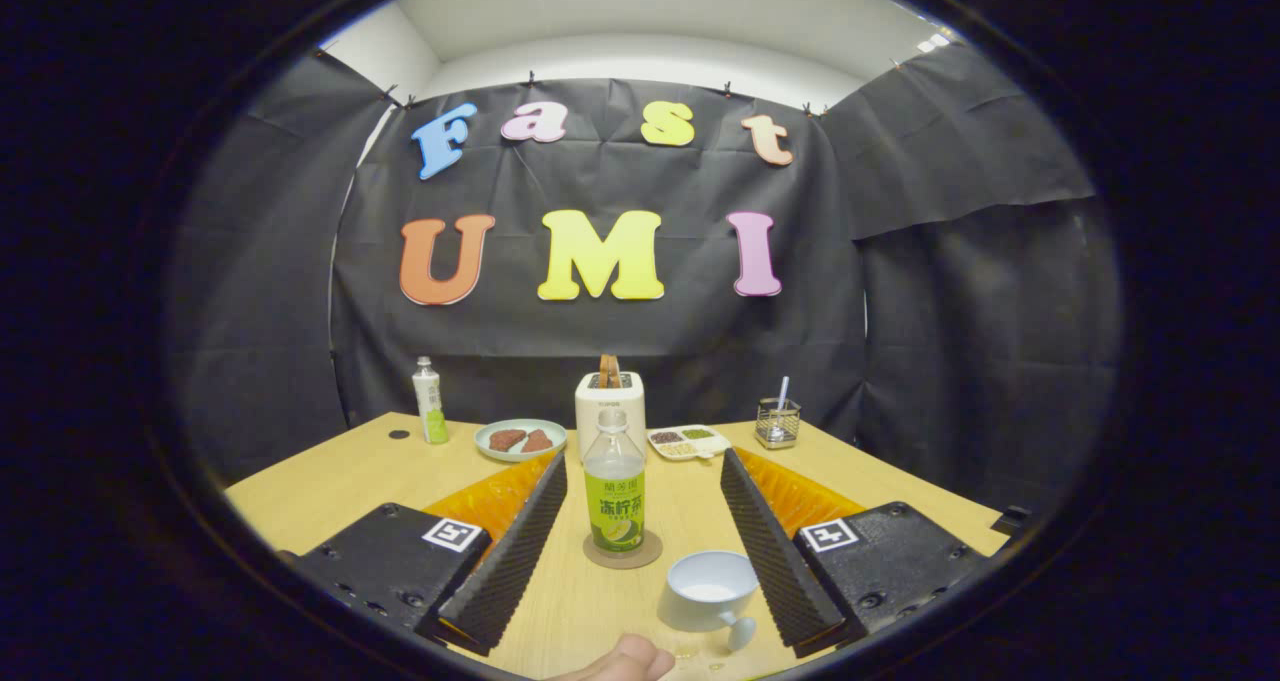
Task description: Take the bottle from table, then pour the juice into the cup, finally place the bottle on the coaster
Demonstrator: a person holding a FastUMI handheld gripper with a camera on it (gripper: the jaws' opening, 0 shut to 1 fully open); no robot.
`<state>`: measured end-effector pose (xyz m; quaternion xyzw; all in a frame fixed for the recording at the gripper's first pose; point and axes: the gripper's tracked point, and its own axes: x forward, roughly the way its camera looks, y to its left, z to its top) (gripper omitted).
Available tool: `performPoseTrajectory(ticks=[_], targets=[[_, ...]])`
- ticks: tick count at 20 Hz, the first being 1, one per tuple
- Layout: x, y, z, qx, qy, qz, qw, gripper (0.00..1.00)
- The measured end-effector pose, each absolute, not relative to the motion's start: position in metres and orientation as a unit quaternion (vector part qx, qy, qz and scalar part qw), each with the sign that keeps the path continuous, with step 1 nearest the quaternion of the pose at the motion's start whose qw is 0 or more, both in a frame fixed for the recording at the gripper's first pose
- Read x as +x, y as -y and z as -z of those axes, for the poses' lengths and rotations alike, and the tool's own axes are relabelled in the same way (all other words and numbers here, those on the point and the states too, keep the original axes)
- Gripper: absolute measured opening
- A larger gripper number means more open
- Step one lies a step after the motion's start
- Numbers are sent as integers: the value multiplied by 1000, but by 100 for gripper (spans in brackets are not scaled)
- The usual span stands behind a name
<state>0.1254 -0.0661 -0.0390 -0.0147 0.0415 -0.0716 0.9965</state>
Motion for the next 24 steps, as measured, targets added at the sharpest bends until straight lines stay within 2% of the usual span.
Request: performPoseTrajectory(ticks=[11,14,24], targets=[[63,88,26,-29,-54,63,996,100],[53,80,31,-29,-60,39,997,100],[24,80,23,-1,-13,24,1000,100]])
